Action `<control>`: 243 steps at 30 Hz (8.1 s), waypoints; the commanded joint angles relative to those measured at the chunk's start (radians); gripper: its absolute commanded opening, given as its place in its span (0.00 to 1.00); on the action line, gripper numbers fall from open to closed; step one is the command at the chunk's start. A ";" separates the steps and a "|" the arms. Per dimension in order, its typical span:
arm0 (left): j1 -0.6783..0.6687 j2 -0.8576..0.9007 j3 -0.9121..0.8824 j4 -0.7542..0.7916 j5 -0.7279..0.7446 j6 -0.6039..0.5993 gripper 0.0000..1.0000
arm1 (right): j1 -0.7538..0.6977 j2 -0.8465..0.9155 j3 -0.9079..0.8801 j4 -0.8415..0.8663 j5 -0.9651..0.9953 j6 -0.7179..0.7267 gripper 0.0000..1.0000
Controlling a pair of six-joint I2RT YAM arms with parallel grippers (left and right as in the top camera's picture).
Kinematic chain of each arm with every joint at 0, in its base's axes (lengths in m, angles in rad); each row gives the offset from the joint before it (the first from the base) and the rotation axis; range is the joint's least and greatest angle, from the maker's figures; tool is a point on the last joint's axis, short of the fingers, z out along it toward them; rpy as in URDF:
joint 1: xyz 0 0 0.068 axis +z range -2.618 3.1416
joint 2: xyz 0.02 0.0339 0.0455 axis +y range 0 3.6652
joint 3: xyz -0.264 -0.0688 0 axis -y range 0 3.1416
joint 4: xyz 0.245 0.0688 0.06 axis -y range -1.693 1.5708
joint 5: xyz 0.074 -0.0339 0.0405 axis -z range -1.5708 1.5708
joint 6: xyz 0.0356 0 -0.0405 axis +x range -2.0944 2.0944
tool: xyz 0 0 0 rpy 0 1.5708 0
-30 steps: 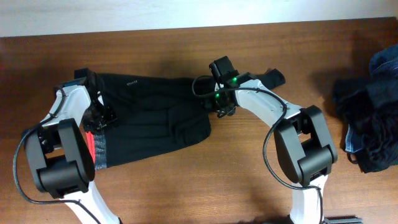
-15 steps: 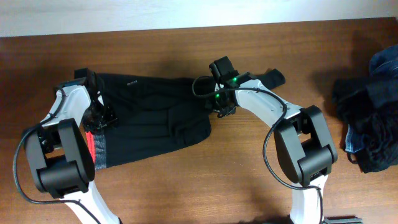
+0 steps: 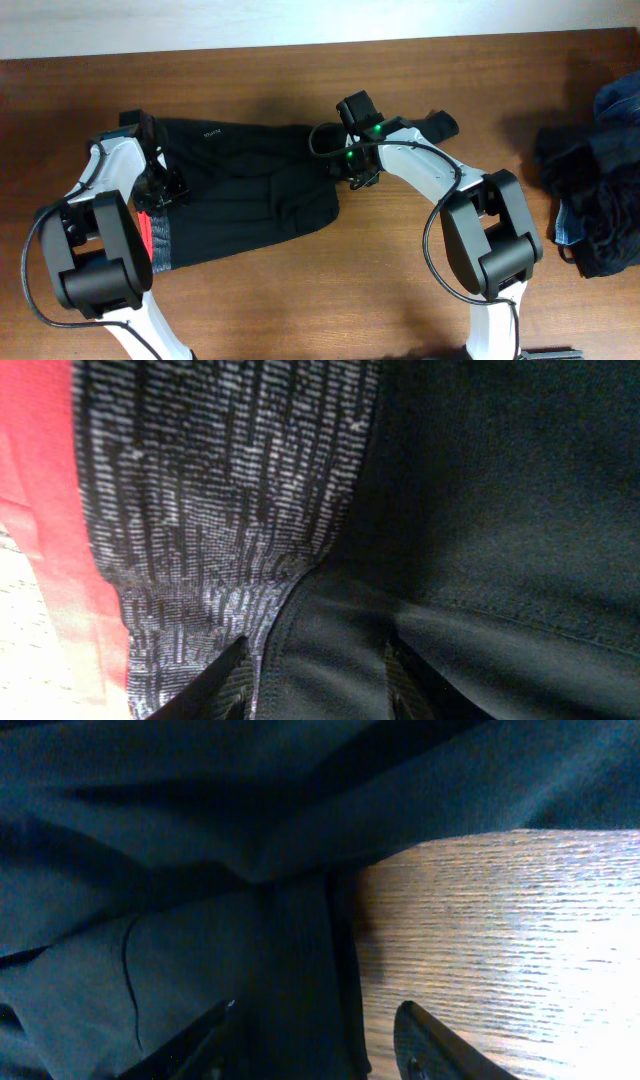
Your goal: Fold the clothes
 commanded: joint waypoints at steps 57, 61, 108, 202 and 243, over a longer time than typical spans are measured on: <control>0.001 -0.018 -0.008 0.002 -0.014 -0.002 0.45 | -0.605 -0.330 0.060 -0.427 0.361 -0.344 0.05; 0.001 -0.018 -0.008 0.002 -0.014 -0.002 0.45 | -0.605 -0.325 0.060 -0.407 0.386 -0.344 0.24; 0.000 -0.040 0.590 -0.280 0.049 -0.002 0.56 | -0.601 -0.320 0.058 -0.269 0.109 -0.497 0.91; -0.027 0.135 -0.002 0.373 0.011 -0.044 0.57 | -0.630 0.133 0.100 0.190 0.266 -0.651 0.70; -0.027 0.135 -0.002 0.380 0.012 -0.044 0.58 | -0.563 0.222 0.643 -0.253 0.163 -0.654 0.90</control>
